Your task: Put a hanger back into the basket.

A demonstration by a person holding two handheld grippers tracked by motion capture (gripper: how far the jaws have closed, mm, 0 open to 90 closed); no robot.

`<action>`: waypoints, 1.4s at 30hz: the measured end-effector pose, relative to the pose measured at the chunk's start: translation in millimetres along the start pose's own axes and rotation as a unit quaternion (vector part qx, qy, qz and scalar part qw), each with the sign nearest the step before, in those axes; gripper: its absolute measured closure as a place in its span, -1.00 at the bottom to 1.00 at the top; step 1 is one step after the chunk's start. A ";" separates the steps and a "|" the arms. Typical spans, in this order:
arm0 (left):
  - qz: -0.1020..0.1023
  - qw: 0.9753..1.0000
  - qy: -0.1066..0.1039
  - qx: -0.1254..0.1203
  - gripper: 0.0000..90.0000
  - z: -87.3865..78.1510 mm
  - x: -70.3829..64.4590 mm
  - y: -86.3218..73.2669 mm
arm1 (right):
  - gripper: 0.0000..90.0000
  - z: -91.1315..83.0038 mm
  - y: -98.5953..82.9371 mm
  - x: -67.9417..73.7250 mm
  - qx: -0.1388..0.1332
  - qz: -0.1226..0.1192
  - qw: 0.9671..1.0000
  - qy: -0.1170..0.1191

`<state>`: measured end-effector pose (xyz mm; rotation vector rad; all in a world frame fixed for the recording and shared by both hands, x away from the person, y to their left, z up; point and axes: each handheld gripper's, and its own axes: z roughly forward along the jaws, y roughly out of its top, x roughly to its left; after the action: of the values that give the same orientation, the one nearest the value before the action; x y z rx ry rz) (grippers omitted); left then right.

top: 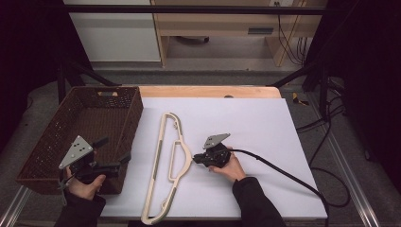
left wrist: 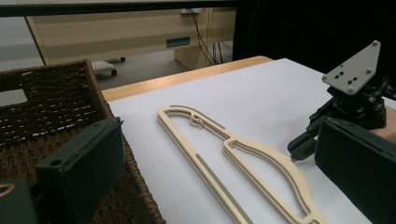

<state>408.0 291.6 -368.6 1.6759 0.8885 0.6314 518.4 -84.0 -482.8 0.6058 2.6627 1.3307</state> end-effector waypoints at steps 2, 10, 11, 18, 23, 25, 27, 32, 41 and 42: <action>0.002 1.000 -0.001 0.003 -0.97 0.1 0.2 -0.2 | 0.87 -0.5 0.2 0.1 0.002 -0.001 1.000 0.004; 0.003 1.000 -0.001 0.004 -0.97 0.3 -0.4 -0.3 | 0.96 -3.4 1.0 4.3 0.013 -0.010 1.000 0.012; 0.003 1.000 -0.001 0.003 -0.97 0.4 -0.4 -0.3 | 0.97 -3.9 1.2 5.1 0.015 -0.010 1.000 0.013; 0.004 1.000 -0.001 0.004 -0.96 0.7 -1.1 -0.4 | 0.97 -6.6 2.1 8.6 0.015 -0.016 1.000 0.000; 0.006 1.000 -0.003 0.006 -0.96 1.8 -3.7 -0.1 | 0.98 -10.4 4.6 9.3 0.004 -0.020 1.000 -0.001; 0.012 1.000 -0.007 0.011 -0.95 3.8 -8.3 0.7 | 0.98 -12.4 5.9 9.9 0.001 -0.018 1.000 -0.002; 0.019 1.000 -0.015 0.021 -0.95 8.3 -16.9 2.0 | 0.98 -14.7 7.9 9.9 -0.001 -0.019 1.000 -0.002; 0.028 0.998 -0.037 0.052 -0.91 22.5 -37.0 2.8 | 0.98 -20.4 12.4 10.9 0.005 -0.016 1.000 -0.003; 0.069 0.987 -0.067 0.130 -0.81 67.0 -74.6 -5.0 | 0.98 -27.0 20.6 15.7 0.009 -0.003 1.000 -0.014; 0.069 0.987 -0.067 0.130 -0.79 67.0 -74.6 -5.0 | 0.98 -27.0 20.6 15.7 0.009 -0.003 1.000 -0.014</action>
<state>415.8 193.8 -389.6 2.0035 0.7897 0.5037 503.2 -86.9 -448.7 0.6123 2.6538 1.2887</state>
